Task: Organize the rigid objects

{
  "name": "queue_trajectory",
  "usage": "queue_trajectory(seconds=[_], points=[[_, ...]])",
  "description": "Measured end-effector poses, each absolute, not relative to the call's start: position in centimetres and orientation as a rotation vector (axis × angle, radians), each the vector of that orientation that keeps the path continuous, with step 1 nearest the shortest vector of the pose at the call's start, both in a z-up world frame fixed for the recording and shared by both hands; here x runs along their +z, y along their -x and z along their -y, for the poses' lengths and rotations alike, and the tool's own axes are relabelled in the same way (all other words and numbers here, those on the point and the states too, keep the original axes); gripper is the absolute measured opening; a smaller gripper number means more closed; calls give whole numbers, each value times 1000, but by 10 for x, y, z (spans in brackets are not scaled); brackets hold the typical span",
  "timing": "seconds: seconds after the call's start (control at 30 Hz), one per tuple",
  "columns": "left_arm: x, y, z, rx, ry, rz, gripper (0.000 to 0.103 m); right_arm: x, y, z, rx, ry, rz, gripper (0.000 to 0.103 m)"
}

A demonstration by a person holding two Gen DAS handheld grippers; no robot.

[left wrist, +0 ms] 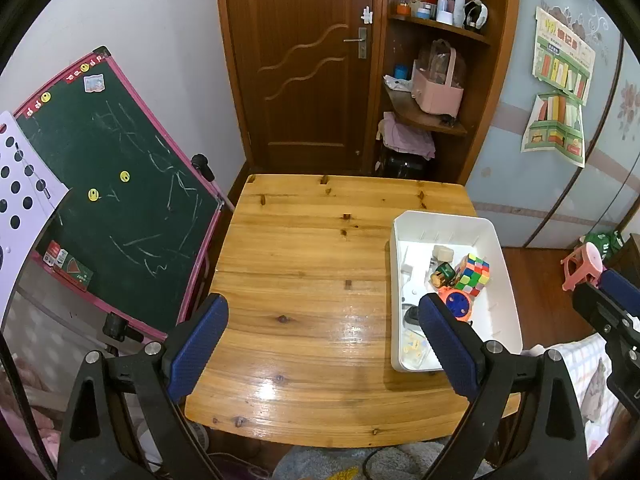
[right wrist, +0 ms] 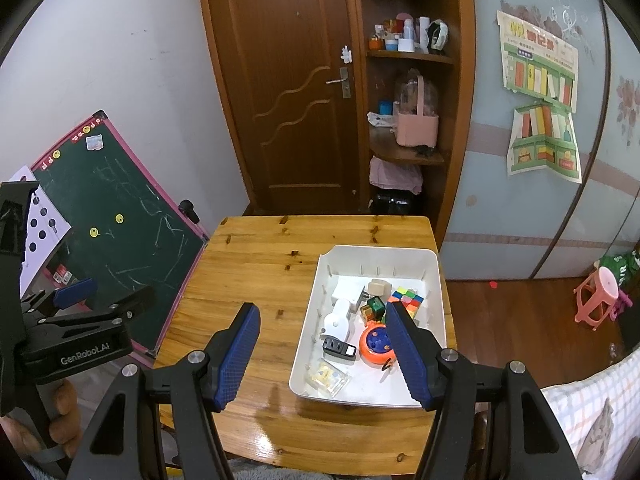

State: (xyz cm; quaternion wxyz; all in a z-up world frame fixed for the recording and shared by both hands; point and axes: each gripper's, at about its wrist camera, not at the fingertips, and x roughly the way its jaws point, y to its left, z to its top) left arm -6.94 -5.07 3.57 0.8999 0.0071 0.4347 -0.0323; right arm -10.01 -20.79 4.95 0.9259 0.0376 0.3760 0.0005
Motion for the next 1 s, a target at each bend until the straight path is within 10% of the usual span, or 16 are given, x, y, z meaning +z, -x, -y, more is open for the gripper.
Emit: queue_trajectory(seconds=[1.0], points=[[34,68,53,-66,-18,-902,97,39,91,217,4,-102,-799,66]])
